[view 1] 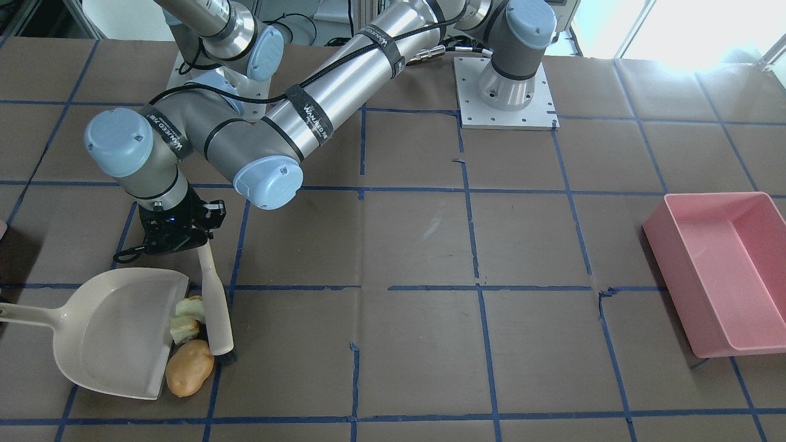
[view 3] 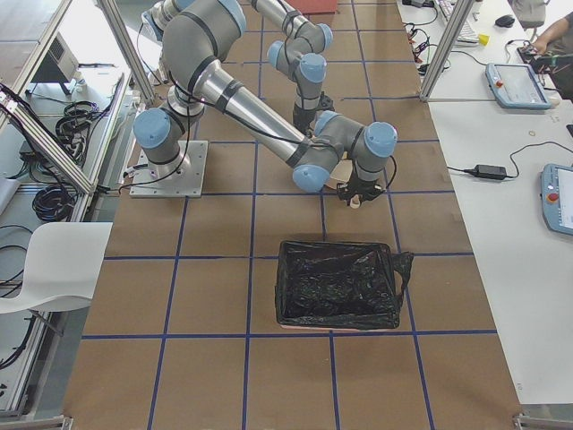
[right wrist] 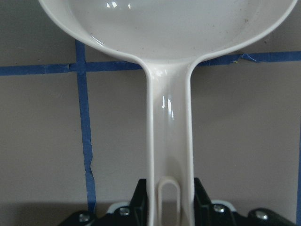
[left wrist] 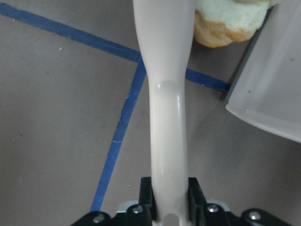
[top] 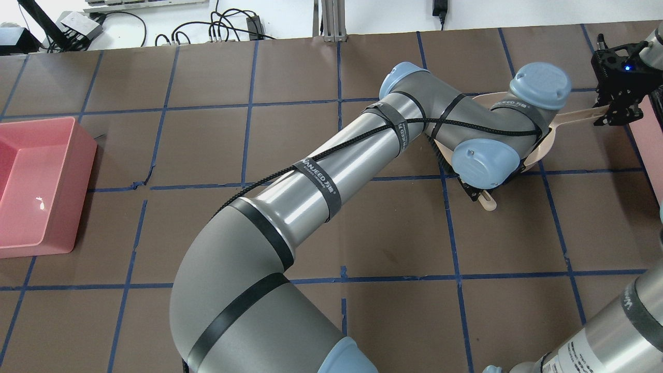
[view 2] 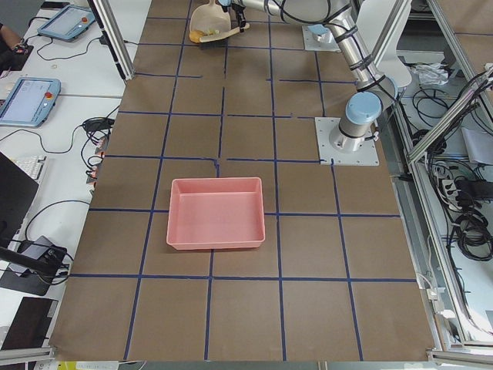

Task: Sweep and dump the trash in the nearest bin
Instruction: 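Sweep the potato and remaining pieces into the dustpan with the brush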

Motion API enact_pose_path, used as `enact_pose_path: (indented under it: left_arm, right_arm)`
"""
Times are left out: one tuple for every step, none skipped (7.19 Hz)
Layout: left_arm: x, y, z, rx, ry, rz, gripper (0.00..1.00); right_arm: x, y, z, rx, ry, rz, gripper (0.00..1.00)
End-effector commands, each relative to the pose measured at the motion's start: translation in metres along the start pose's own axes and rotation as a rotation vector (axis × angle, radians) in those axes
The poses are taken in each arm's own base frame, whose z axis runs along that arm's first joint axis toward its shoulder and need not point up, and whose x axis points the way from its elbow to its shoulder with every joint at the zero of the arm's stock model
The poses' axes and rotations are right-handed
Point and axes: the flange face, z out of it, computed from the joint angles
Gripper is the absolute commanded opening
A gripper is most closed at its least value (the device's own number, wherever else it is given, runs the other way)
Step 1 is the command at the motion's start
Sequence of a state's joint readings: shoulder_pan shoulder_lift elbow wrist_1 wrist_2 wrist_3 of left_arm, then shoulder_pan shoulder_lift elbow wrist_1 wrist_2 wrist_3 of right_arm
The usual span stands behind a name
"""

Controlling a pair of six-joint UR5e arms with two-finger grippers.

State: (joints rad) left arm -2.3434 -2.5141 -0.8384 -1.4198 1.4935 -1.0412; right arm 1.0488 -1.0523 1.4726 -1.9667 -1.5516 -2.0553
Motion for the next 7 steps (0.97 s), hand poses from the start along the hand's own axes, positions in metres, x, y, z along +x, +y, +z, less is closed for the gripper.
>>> enact_pose_path:
  left_arm:
    - [0.0089, 0.0036, 0.0075, 0.006, 0.010, 0.125, 0.00]
    - [0.0104, 0.0030, 0.0014, 0.017, 0.019, 0.176, 0.00]
    - [0.0102, 0.0030, 0.0001, 0.019, 0.020, 0.185, 0.00]
    - [0.0099, 0.0020, -0.0007, 0.029, 0.014, 0.244, 0.00]
    - [0.0103, 0.0031, -0.0006, 0.031, 0.012, 0.275, 0.00]
    - [0.0119, 0.0074, -0.0003, 0.035, 0.009, 0.351, 0.00]
    - [0.0124, 0.0100, 0.0021, 0.052, -0.010, 0.397, 0.00]
  right_arm:
    - [0.0001, -0.0004, 0.0000, 0.001, 0.000, 0.001, 0.00]
    - [0.0001, -0.0004, 0.0000, 0.001, 0.000, 0.001, 0.00]
    - [0.0001, -0.0004, 0.0000, 0.001, 0.000, 0.001, 0.00]
    - [-0.0002, 0.0006, 0.0000, 0.001, 0.000, 0.002, 0.00]
    - [-0.0002, 0.0006, 0.0000, 0.001, 0.000, 0.002, 0.00]
    - [-0.0002, 0.0006, 0.0000, 0.001, 0.000, 0.002, 0.00]
    - [-0.0002, 0.0006, 0.0000, 0.001, 0.000, 0.002, 0.00]
